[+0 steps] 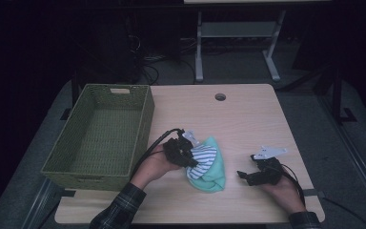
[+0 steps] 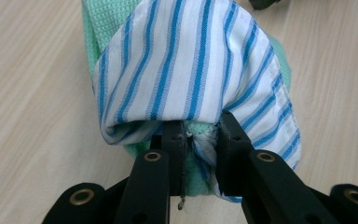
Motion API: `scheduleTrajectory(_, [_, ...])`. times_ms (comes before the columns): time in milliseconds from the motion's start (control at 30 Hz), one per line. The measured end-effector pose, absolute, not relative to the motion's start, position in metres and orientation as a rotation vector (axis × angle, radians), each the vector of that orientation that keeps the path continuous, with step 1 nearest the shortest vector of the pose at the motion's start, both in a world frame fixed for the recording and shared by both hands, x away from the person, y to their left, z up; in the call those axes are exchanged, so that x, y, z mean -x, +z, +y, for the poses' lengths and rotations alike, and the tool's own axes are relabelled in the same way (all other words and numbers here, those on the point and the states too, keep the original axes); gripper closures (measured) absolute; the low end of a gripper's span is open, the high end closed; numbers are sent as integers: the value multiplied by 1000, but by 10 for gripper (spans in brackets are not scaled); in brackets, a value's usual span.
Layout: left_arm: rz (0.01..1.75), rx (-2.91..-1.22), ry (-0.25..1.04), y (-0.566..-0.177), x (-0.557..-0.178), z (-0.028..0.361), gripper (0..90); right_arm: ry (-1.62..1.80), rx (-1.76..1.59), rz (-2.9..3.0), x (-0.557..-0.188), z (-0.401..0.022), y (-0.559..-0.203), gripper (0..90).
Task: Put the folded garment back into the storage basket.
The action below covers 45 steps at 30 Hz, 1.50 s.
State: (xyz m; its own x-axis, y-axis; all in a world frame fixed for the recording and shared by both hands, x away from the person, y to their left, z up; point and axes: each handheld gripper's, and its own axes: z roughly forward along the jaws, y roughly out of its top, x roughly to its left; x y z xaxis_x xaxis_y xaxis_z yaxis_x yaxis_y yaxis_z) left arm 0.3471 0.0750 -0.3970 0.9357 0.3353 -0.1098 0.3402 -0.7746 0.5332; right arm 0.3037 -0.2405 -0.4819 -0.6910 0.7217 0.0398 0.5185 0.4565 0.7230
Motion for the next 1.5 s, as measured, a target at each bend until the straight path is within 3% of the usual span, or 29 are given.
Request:
scheduleTrajectory(900, [535, -2423, 65, -320, -358, 118, 758, 1065, -1073, 2429, -304, -241, -482, 136])
scheduleTrajectory(1500, [707, -2328, 181, -280, -366, 196, 757, 1064, -1075, 2427, -304, -241, -482, 136])
